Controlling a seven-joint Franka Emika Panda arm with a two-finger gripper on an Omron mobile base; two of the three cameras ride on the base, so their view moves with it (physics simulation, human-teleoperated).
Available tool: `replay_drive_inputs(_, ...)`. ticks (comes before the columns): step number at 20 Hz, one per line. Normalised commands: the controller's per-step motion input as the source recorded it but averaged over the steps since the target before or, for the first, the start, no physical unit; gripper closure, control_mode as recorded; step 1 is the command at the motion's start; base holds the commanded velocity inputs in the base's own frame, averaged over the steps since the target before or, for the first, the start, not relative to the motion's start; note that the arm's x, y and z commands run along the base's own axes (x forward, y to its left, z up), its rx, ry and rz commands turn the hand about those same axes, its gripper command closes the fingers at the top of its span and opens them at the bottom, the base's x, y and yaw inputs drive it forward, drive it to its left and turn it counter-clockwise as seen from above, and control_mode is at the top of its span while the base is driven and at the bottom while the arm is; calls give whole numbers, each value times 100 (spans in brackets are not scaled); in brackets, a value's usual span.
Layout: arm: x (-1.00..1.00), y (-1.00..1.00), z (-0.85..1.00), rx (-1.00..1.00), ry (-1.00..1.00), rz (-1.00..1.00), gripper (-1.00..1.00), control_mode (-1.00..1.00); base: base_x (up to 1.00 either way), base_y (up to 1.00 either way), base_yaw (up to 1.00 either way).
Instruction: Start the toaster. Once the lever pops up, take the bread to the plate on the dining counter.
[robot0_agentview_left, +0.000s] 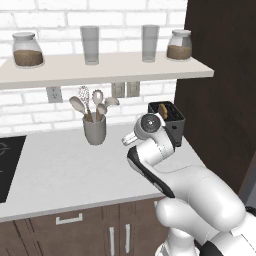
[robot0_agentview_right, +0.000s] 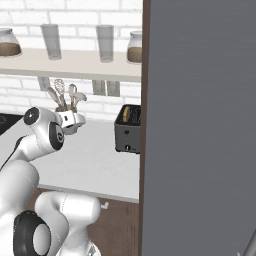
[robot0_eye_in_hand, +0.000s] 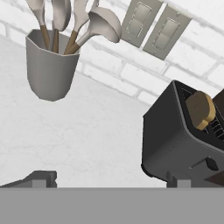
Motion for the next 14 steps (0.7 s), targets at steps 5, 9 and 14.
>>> replay_drive_inputs(5,0,0,0,0,0,0,-100,-100,0,0,0)
replay_drive_inputs(9,0,0,0,0,0,0,-100,-100,0,0,0)
replay_drive_inputs(14,0,0,0,0,0,0,-100,-100,0,0,0)
